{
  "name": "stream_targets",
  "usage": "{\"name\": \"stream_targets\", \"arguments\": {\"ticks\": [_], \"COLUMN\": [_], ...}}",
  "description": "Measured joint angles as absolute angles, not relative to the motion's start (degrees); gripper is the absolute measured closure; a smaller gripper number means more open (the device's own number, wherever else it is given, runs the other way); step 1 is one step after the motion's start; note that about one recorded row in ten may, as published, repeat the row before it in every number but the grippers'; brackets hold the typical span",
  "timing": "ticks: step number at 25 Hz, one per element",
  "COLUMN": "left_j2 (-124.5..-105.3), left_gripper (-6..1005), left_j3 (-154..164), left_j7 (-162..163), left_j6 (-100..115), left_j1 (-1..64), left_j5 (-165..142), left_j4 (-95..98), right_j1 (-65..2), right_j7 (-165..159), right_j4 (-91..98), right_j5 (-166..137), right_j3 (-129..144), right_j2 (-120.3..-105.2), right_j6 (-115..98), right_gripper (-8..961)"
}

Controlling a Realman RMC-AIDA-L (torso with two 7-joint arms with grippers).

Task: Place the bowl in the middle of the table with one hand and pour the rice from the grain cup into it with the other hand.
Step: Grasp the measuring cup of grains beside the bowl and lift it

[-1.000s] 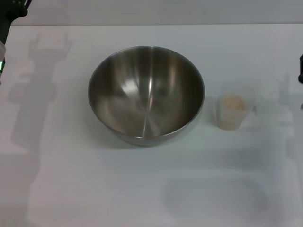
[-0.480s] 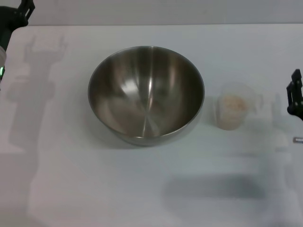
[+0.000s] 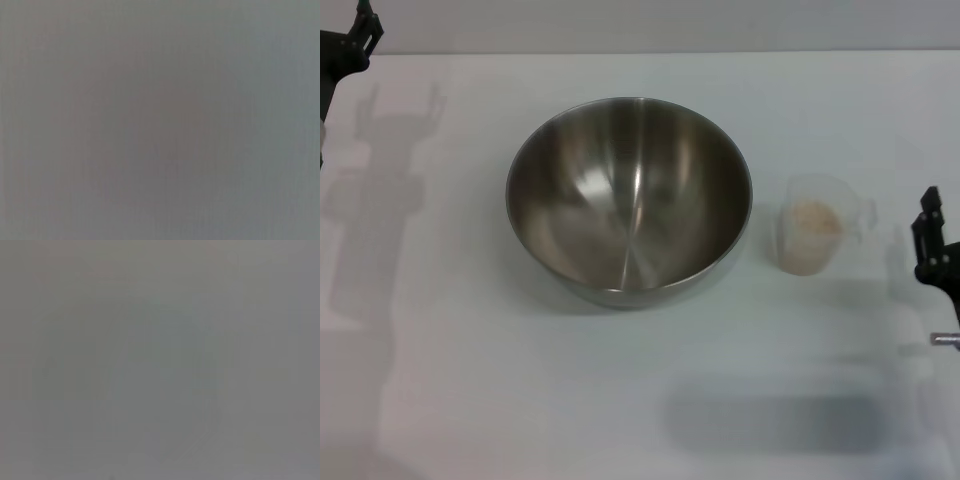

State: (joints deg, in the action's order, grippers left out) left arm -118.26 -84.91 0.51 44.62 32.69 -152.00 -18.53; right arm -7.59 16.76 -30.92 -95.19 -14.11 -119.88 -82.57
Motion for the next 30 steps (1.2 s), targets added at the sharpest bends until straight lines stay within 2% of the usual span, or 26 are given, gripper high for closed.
{"name": "stream_targets", "arguments": {"ticks": [30], "left_j2": [-118.39], "left_gripper": [155], "left_j3": [-86.58], "left_j7": [0.53], "left_j6": [44.65], "left_j1": [33.15], "left_j5": [-151.87], "left_j4": [-17.93], "right_j1": [-6.99], "right_j7": [16.08], "right_j4": [-30.51], "right_j5": [-95.1], "right_j3": [-10.63], "right_j2": [-119.67], "right_j6": [-78.24], "right_gripper": [453]}}
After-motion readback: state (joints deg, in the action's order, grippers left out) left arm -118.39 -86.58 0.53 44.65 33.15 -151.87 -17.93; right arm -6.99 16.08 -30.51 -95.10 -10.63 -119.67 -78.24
